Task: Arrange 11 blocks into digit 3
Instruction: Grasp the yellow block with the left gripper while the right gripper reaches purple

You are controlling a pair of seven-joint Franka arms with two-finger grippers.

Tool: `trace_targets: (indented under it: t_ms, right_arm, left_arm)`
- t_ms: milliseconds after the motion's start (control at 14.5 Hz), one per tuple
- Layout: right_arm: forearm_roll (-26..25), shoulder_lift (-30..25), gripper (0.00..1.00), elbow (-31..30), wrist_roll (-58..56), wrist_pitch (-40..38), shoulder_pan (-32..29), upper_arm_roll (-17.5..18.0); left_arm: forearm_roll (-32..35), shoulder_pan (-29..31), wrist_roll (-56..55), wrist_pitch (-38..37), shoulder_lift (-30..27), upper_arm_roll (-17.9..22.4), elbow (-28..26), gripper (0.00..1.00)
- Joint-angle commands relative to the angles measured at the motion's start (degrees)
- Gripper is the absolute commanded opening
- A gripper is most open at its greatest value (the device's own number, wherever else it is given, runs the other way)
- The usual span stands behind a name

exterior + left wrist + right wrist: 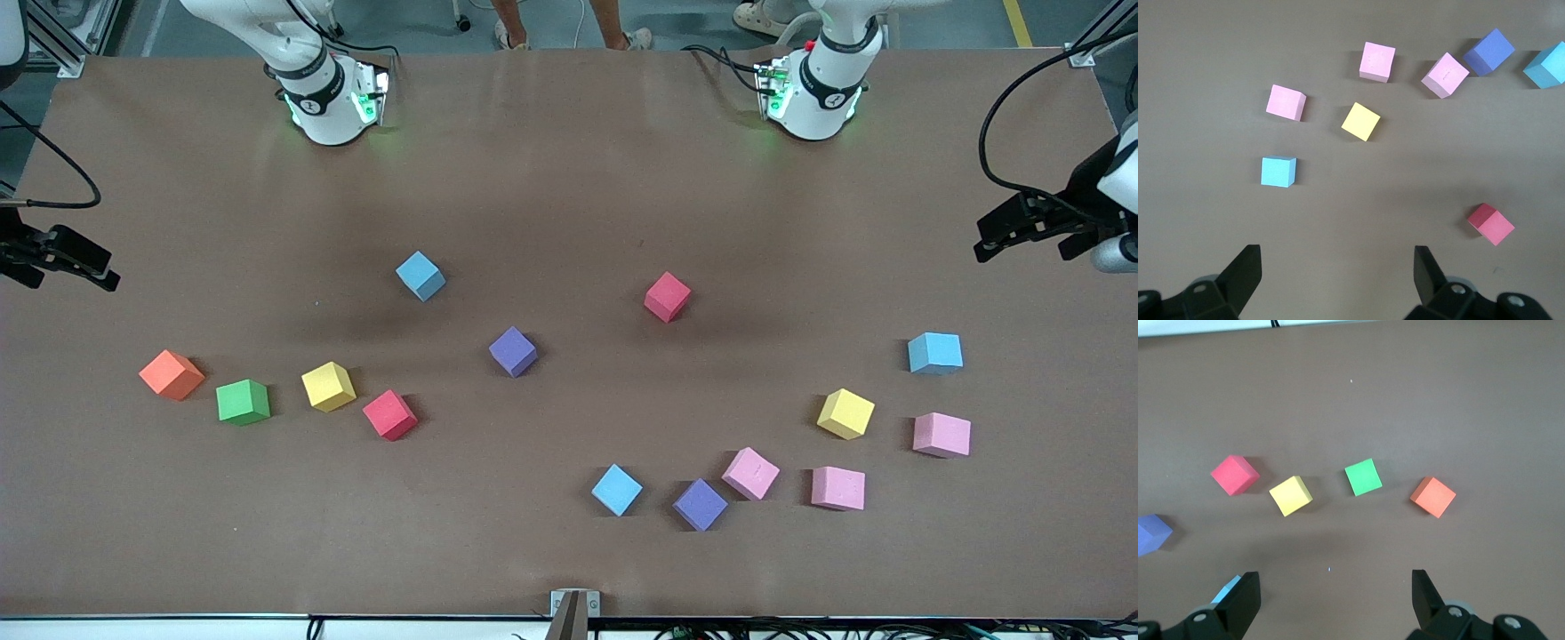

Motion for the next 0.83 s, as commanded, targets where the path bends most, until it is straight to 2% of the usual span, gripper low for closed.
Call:
trace_targets:
  t_ms: [0, 207, 276, 413, 758]
  right_arm:
    - [0.35, -0.18, 1.00, 1.30, -0.47, -0.60, 0.02, 0.14]
    - [0.35, 0.18, 1.00, 1.22, -0.47, -0.70, -0.07, 0.14]
    - [0.35, 0.44, 1.00, 1.22, -0.47, -0.70, 0.02, 0.14]
    - [0.35, 1.49, 1.00, 1.22, -0.47, -0.78, 0.28, 0.14]
    - [0.87, 6.67, 1.00, 0.96, 0.23, -2.46, 4.40, 0.23]
  left_arm:
    - [0.12, 0.13, -1.52, -0.31, -0.65, -0.35, -0.40, 1.00]
    - [0.29, -0.39, -1.35, -1.79, 0.30, -0.44, 0.74, 1.00]
    - [0.56, -0.04, -1.53, -4.50, 1.36, -0.35, 0.30, 1.00]
    - [0.38, 0.57, -1.79, -5.23, 3.20, -0.44, -1.01, 1.00]
    - [1.43, -0.13, 1.35, 4.93, 17.07, -0.52, -1.19, 1.00]
